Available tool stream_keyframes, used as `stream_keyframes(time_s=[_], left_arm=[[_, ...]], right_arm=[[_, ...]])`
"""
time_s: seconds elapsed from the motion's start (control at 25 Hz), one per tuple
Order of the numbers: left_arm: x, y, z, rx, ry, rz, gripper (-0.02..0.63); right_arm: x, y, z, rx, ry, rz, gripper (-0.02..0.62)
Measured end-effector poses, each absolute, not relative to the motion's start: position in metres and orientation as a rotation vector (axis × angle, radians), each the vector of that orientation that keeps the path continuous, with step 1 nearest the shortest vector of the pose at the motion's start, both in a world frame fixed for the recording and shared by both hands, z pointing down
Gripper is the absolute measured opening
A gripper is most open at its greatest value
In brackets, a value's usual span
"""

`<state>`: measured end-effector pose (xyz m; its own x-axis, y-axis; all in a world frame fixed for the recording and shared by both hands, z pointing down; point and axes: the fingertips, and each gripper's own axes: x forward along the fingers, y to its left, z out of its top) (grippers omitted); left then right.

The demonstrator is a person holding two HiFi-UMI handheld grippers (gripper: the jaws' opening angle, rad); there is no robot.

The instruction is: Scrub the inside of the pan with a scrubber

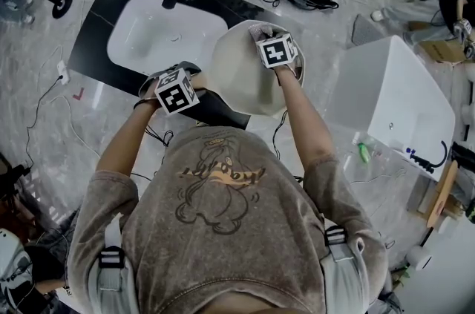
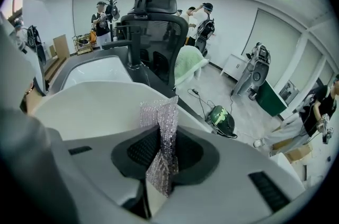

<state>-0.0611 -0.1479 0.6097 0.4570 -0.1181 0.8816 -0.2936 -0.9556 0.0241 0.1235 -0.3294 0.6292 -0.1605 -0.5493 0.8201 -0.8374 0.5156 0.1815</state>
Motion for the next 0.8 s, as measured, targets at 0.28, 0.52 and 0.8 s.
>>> stream_keyframes(time_s=[0.28, 0.52, 0.8], left_arm=[[-0.062, -0.148, 0.609, 2.533, -0.371, 1.512, 0.242], [-0.062, -0.148, 0.610, 2.533, -0.368, 1.509, 0.242], [-0.059, -0.146, 0.608, 2.528, -0.391, 1.510, 0.242]], right_arm=[[0.144, -0.329, 0.622, 1.190, -1.805, 0.350, 0.086], [0.163, -0.318, 0.622, 1.173, -1.749, 0.340, 0.086], [0.182, -0.301, 0.619, 1.138, -1.693, 0.326, 0.086]])
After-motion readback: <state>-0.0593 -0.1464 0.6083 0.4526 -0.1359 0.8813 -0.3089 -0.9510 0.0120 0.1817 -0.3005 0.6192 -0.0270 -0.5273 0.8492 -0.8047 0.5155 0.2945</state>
